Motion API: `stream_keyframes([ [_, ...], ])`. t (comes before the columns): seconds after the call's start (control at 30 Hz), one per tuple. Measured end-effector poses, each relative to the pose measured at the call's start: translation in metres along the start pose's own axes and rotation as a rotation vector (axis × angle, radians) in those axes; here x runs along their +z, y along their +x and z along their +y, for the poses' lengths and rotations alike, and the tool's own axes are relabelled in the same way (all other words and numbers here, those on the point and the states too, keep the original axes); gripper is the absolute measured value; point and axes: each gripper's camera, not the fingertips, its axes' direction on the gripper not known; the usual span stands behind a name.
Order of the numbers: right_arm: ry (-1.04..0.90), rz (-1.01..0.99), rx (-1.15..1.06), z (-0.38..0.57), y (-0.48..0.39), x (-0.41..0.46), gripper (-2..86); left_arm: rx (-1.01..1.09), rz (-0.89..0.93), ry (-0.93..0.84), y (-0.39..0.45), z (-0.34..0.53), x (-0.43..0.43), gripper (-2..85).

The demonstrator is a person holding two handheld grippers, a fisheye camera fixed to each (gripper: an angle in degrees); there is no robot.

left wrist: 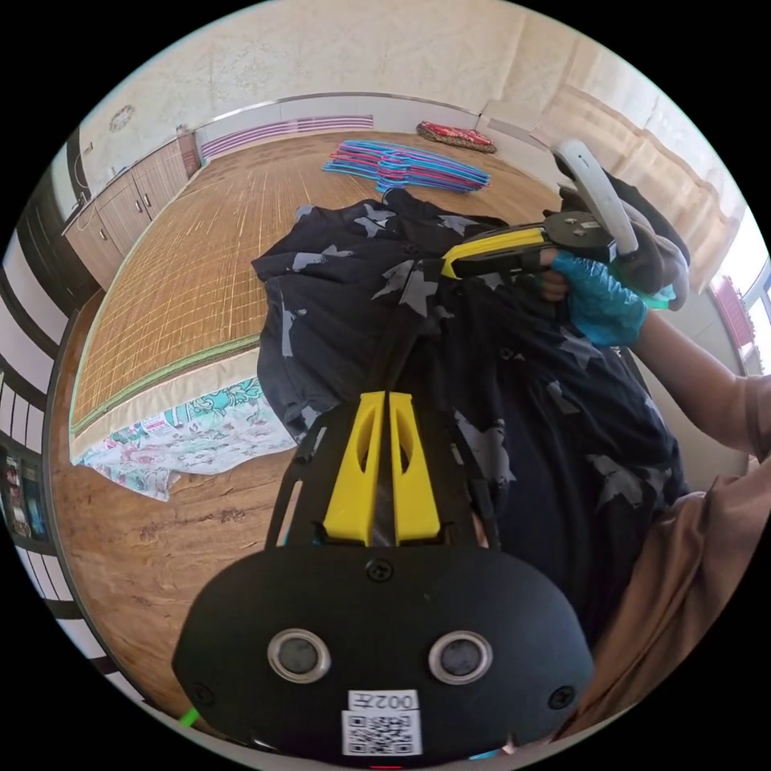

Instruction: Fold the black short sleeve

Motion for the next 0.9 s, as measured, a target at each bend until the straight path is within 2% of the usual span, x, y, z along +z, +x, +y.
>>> stream_keyframes([
  [0.13,-0.029,0.026,-0.023,-0.003,0.006,0.006,-0.9,0.013,0.022,-0.024,0.004,0.013,-0.006,-1.0],
  [0.43,-0.156,-0.065,-0.073,-0.031,0.038,0.0,0.5,-0.01,0.107,-0.065,0.006,0.04,-0.003,0.1],
  [0.63,-0.099,-0.108,-0.094,-0.075,0.065,-0.036,2.3,-0.054,-0.026,-0.022,-0.019,0.055,-0.005,5.7],
  [0.77,-0.011,-0.115,-0.049,-0.131,0.073,-0.016,5.5,0.015,-0.206,0.024,-0.01,0.055,0.021,7.9],
  [0.9,0.042,-0.172,-0.011,-0.189,0.071,0.016,8.4,0.027,-0.226,0.061,0.004,0.063,0.038,7.7],
])
